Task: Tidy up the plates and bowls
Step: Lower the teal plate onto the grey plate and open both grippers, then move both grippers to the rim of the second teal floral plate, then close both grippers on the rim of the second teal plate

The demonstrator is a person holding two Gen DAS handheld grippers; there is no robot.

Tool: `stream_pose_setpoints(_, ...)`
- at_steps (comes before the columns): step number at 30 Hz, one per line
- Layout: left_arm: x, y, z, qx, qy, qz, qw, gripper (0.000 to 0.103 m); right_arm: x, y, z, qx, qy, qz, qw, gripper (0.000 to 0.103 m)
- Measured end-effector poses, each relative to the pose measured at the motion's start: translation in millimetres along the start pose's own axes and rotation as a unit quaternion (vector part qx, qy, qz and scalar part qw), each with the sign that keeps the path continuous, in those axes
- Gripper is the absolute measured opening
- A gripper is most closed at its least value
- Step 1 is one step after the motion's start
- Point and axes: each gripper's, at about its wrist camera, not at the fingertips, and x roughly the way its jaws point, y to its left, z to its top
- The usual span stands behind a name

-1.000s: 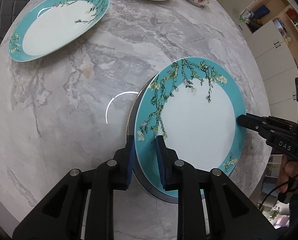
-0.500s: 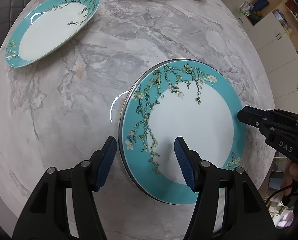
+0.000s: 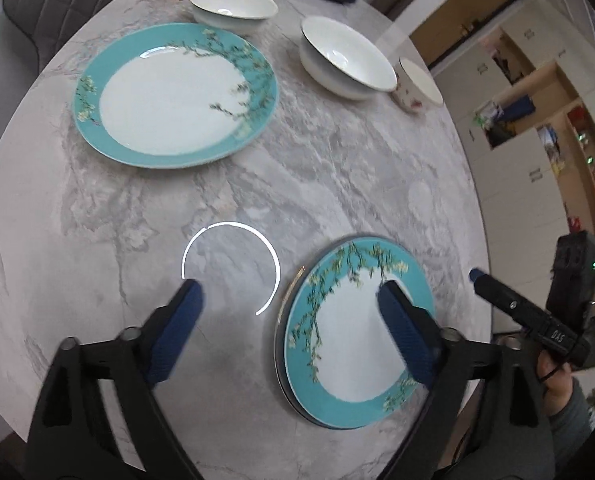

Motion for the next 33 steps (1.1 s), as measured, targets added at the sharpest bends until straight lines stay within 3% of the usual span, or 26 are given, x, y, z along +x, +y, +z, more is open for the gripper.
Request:
stream_pose_setpoints(4,-21.8,32.1,27.9,-0.028,-0.056,0.012,0.998,0.103,11.8,3.8,30.8,0.015,-0.016,0.025,0.999,0.103)
stream_pose_setpoints(10,-31.1,106.7,69.0,-0.121,-0.055,0.04,0.9903,0.103,55.6,38.7,87.0,-0.013,0.014,0.075,0.997,0.103)
stream_pose_setpoints(13,-28.1,130.5,91.0,-0.119,-0.064,0.062,0.9889,0.103,90.4,59.1,113.7,-0.016,0.032,0.096,0.995,0.103)
stream_pose_setpoints(18,-0.5,154.4,120.4,-0.101,-0.032,0.075,0.9915,0.103,144.4,85.1,137.8,-0.033,0.057,0.103,0.992,0.083)
stream_pose_setpoints(27,41.4,171.0,142.6,-0.103,0.005,0.077,0.9917,0.101,199.6,105.5,140.0,-0.063,0.096,0.085,0.99,0.059)
stream_pose_setpoints(32,49.6,179.2,146.2,-0.112,0.009,0.078,0.9906,0.073,215.8,106.6,141.8,-0.059,0.107,0.077,0.99,0.055)
stream_pose_setpoints(33,50.8,180.1,149.0,-0.111,0.01,0.076,0.9908,0.061,217.7,108.0,143.3,-0.059,0.104,0.078,0.99,0.053)
